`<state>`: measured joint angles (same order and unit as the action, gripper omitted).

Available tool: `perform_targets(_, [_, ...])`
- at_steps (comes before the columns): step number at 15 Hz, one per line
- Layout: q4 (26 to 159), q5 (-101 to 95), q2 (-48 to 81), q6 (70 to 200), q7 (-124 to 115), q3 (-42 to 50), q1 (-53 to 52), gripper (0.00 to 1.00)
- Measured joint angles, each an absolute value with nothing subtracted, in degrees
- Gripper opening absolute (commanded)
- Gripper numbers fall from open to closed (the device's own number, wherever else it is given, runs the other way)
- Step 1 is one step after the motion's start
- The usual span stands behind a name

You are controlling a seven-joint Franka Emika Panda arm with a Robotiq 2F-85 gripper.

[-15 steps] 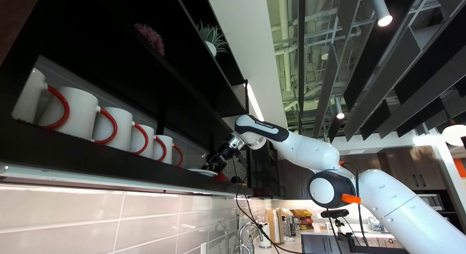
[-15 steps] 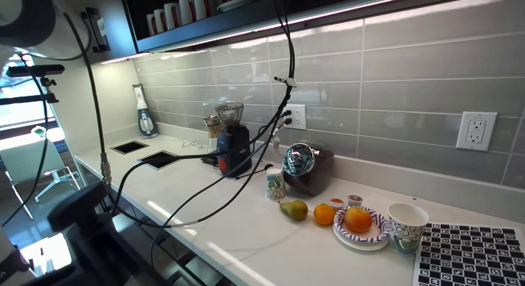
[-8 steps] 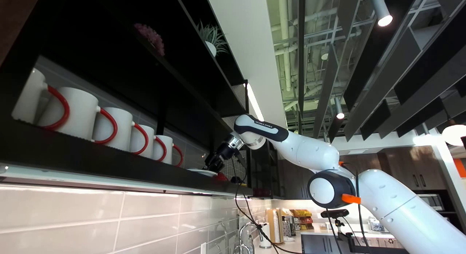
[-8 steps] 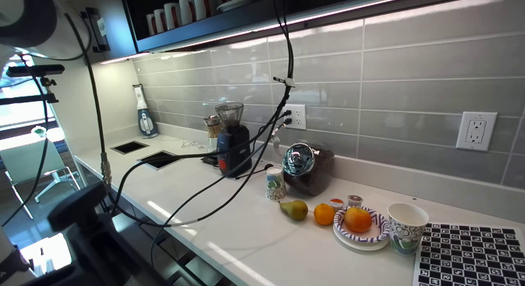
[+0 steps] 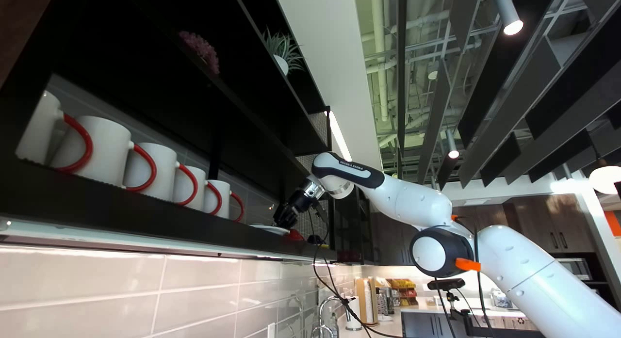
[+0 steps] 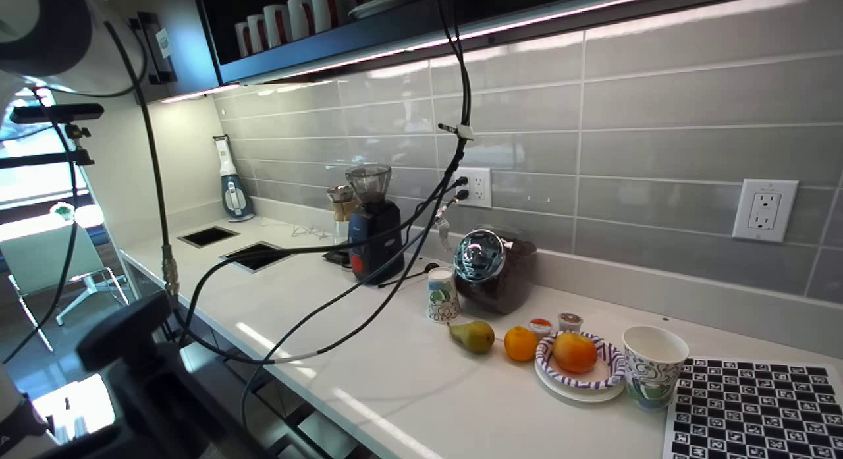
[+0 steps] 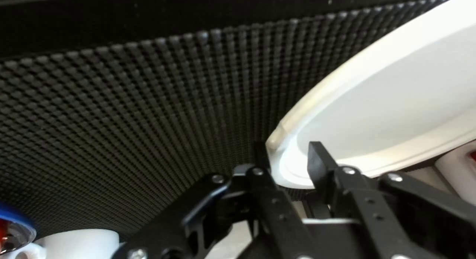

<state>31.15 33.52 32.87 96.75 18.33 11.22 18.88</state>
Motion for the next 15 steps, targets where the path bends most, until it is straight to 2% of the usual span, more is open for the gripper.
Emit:
perform_targets(1, [31.15,33.52,32.87,96.75,18.33,11.22,18.88,0.21])
perform_targets(3, [31.15,33.52,32.87,96.75,18.33,11.22,18.88,0.08])
perform_targets(4, [31.15,33.52,32.87,96.75,18.33,11.22,18.88,0.07])
perform_targets(5, [31.15,33.52,32.87,96.75,18.33,11.22,18.88,0.01])
perform_targets(6, [31.15,33.52,32.87,96.75,18.33,11.22,18.88,0.00])
perform_targets(15, [30.92,33.52,32.83,96.97,18.32,11.21,18.85,0.03])
